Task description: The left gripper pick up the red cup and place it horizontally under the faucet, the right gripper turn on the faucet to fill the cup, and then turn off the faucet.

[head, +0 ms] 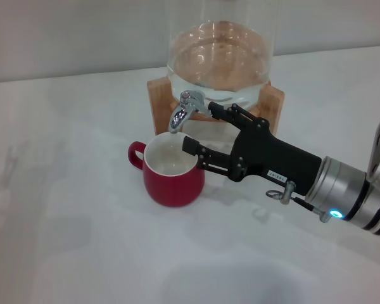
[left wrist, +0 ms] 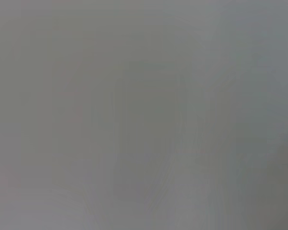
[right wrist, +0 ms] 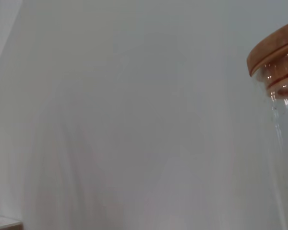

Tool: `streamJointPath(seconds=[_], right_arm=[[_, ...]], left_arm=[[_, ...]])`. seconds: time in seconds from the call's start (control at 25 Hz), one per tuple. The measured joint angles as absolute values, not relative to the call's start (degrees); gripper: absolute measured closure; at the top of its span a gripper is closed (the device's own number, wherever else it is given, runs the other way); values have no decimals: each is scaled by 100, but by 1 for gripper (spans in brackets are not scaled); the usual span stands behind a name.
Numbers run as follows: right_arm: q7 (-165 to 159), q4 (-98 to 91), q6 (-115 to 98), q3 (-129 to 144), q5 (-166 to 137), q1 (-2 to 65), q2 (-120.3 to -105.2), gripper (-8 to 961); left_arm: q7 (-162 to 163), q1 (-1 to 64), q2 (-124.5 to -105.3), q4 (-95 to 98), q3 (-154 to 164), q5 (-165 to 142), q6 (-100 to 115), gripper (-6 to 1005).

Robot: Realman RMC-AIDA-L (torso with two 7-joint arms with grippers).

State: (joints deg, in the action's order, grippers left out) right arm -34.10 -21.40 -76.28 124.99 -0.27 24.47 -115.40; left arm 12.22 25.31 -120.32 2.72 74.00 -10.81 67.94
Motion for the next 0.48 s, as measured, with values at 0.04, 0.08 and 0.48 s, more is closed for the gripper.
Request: streamJointPath(seconds=[0.04,0.08,0.48], right_arm=[[-3410,-2142,-7628,12501,-27,2447,-11540,80],[-3410,-2144,-7628,12507,-27,2447,-11540,80],[-3410,-2305,-7602,12511,-120,2389,-11540,81]], left_arm=[[1222,2531,-12032,272,7400,-1081,6794,220],[1222,2531,-12032,273,7400,-1081,6794,220],[1222,2532,-12032,300,7401,-1081,6794,221]])
